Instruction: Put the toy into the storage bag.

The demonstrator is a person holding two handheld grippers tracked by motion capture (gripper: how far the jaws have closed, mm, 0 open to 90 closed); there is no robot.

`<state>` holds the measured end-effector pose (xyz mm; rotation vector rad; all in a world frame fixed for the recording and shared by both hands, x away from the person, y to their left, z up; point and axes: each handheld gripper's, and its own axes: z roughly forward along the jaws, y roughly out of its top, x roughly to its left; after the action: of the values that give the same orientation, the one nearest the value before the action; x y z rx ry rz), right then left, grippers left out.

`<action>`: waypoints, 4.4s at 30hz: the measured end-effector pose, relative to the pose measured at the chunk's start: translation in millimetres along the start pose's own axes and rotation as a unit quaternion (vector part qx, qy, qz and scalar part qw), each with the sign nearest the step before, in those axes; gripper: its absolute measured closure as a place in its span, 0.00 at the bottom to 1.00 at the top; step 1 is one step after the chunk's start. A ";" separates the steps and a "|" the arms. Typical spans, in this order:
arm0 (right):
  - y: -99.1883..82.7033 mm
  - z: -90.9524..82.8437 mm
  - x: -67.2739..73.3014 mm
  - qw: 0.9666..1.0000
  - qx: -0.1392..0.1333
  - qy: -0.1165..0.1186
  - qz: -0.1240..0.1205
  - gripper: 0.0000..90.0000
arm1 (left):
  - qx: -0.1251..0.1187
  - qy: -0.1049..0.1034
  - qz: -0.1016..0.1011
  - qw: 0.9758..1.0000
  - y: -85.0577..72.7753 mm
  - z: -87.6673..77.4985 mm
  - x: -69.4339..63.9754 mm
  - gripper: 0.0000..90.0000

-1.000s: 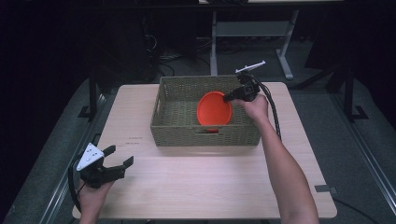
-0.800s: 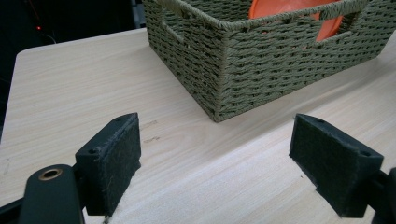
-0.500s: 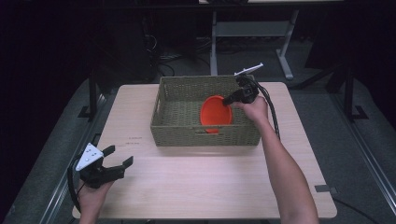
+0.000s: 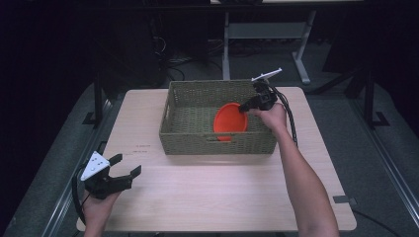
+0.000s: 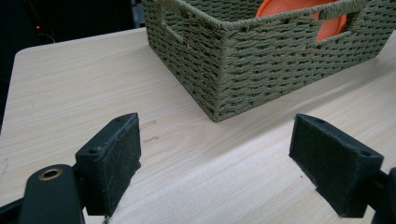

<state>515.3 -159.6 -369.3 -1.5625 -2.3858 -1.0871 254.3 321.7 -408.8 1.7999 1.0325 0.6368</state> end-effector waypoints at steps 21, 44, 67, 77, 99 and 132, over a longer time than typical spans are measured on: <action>-3.3 -17.7 -8.6 0.999 -0.019 0.025 0.016 0.67 | -0.001 -0.004 -0.001 1.000 0.1 0.8 -0.9 0.18; -18.8 -40.0 -5.7 0.995 -0.056 0.076 0.016 0.42 | 0.000 -0.006 0.001 1.000 0.2 0.9 -2.4 0.18; -37.1 -71.2 8.5 0.994 -0.064 0.088 -0.024 0.35 | -0.003 -0.002 0.000 1.000 0.4 0.1 -3.7 0.18; -45.3 -76.0 7.4 0.994 -0.064 0.080 -0.026 0.34 | -0.003 0.000 0.001 1.000 0.1 -1.4 -1.8 0.18; -87.2 -109.0 9.7 0.988 -0.102 0.099 -0.054 0.30 | -0.003 0.001 0.001 1.000 0.0 -1.1 -2.7 0.18; -172.9 -138.3 10.3 0.984 -0.116 0.103 -0.084 0.27 | 0.000 0.000 0.002 1.000 0.1 -0.3 -6.7 0.18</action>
<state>326.1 -273.5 -350.2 -1.2500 -2.3533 -1.5280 250.7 316.1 -408.5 1.8023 1.0279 0.6397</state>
